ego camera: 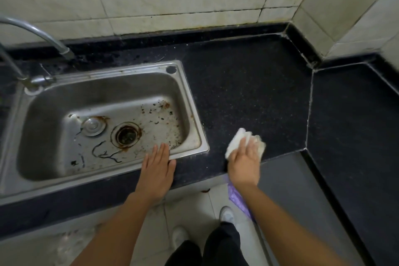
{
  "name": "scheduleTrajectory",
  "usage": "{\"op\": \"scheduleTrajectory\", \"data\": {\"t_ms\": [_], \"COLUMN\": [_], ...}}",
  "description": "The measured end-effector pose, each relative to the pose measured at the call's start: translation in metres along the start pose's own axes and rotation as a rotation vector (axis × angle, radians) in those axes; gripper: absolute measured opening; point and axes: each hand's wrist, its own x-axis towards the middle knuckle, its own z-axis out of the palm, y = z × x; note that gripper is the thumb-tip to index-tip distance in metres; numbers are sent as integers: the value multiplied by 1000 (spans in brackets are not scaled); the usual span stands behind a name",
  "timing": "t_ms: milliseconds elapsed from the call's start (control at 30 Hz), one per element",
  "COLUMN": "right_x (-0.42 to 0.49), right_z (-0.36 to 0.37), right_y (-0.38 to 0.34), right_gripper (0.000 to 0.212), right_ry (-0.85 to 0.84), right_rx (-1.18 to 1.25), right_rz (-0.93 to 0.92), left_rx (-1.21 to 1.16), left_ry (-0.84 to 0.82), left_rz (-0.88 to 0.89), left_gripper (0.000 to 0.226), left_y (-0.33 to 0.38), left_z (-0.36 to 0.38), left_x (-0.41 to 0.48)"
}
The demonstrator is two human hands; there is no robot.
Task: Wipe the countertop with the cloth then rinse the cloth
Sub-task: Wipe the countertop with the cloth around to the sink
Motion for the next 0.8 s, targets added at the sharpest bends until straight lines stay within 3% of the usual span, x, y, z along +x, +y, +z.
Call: {"op": "scheduleTrajectory", "data": {"t_ms": [100,200,333,400,500,600,700,800], "right_x": [-55,-81,-50,-24,12,54,101,138], "right_z": [23,23,-5,-17,-25,-21,-15,-11], "right_y": [-41,-50,-3,23,31,-3,-47,-77], "right_gripper": [53,49,45,46,56,53,52,58], "right_ry": [-100,-202,-239,-224,-193,-146,-195,-278], "right_rx": [-117,10,-51,-33,2,-7,-77,-135], "right_rz": [-368,-500,-774,-751,-566,-474,-497,-499], "left_rx": [-11,-14,-48,-61,-33,-22,-34,-48], "left_ry": [-15,-41,-48,-46,-32,-6,-3,-1], "left_rz": [-7,-15,-12,-7,-14,-4,-33,-54], "left_gripper": [56,55,55,56,59,85,107,98], "left_y": [0,0,-2,-3,-4,-5,-4,0], "left_z": [-2,-4,-5,-4,-1,3,4,2], "left_x": [1,2,3,3,4,4,5,5]}}
